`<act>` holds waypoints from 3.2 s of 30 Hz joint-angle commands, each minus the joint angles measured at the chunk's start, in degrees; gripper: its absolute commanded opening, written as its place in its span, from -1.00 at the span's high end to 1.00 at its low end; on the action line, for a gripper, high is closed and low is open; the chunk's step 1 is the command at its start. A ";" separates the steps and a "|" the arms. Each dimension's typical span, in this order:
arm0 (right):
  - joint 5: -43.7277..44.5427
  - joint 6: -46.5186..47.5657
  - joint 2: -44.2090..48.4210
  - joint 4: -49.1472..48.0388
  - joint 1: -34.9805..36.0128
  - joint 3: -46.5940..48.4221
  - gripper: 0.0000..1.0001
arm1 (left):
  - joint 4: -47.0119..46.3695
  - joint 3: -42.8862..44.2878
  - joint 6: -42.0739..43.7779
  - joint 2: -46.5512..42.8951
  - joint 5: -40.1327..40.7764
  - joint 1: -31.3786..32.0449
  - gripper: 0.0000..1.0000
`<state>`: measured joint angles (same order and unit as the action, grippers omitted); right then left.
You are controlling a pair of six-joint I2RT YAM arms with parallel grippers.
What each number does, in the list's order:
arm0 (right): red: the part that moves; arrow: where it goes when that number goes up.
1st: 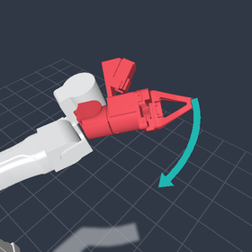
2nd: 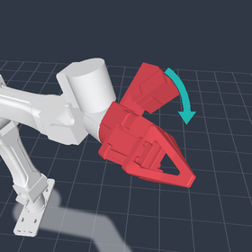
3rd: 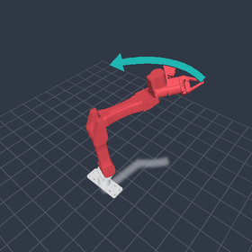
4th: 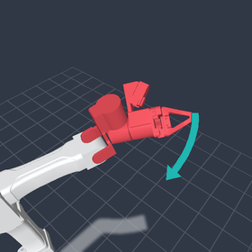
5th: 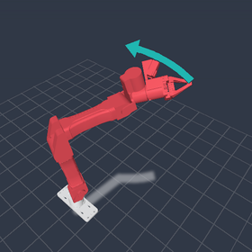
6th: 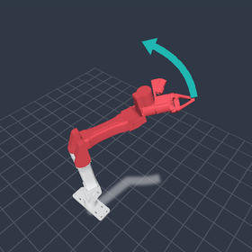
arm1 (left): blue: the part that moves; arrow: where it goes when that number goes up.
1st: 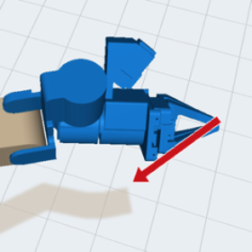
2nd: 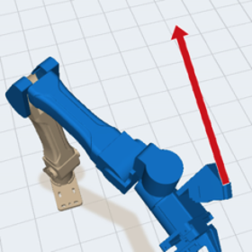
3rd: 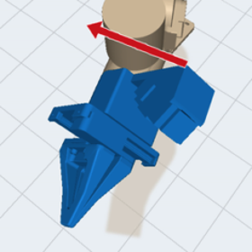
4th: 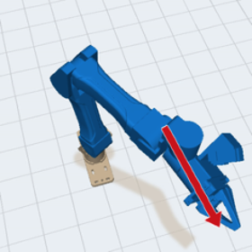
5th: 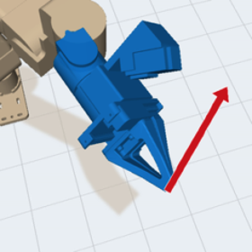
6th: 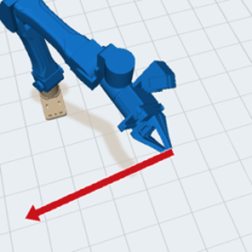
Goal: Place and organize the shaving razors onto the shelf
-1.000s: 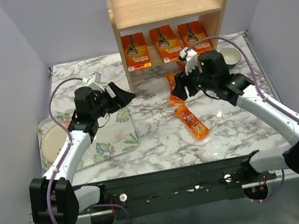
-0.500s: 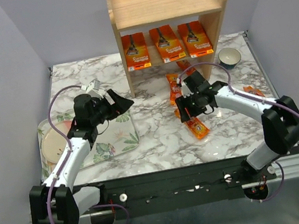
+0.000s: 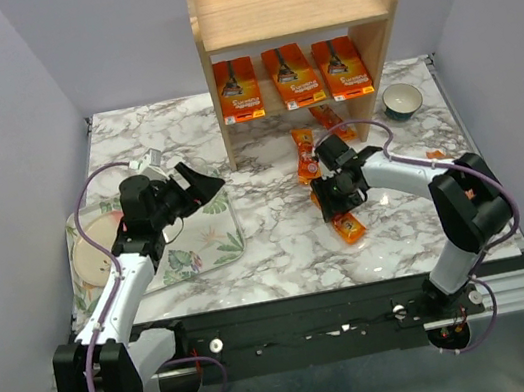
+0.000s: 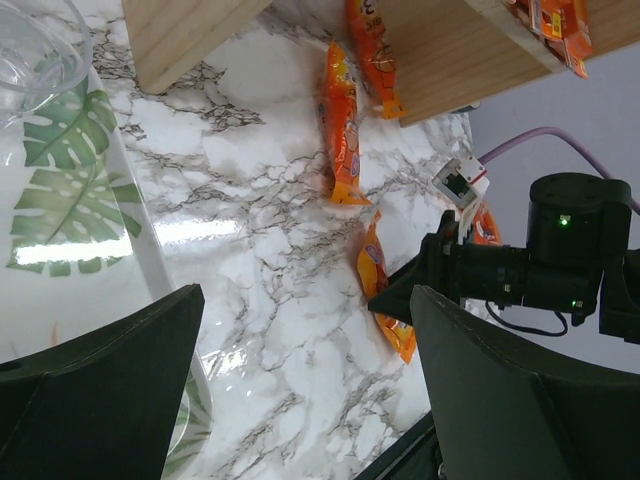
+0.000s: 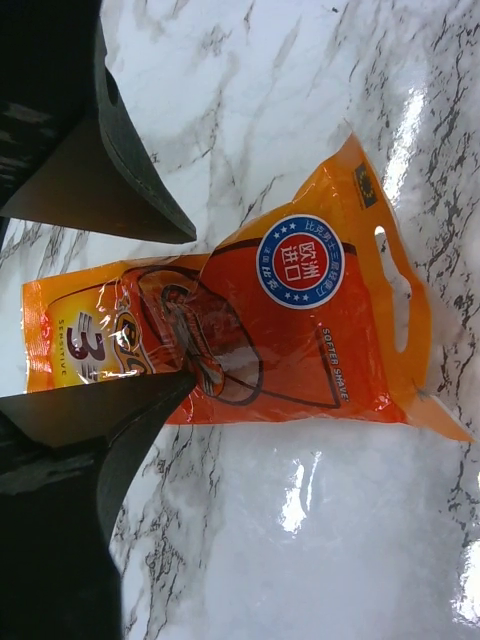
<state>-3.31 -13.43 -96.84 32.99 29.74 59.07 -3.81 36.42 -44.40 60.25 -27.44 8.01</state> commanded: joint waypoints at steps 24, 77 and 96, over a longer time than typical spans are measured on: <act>-3.89 8.41 8.49 -0.75 0.76 -1.86 0.64 | -1.81 0.05 -0.16 0.92 0.99 -1.15 -0.86; 20.80 16.07 -17.95 -11.46 -14.35 79.27 0.43 | -6.38 0.75 1.69 7.51 1.69 -7.48 -0.86; 21.95 10.18 -11.19 -19.14 -14.62 77.17 0.04 | -9.46 5.49 -0.60 14.90 1.43 -6.52 -0.86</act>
<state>17.63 -0.60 -113.51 19.86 15.38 136.66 -11.40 39.38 -44.91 74.19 -26.15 1.21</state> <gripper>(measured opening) 0.465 0.930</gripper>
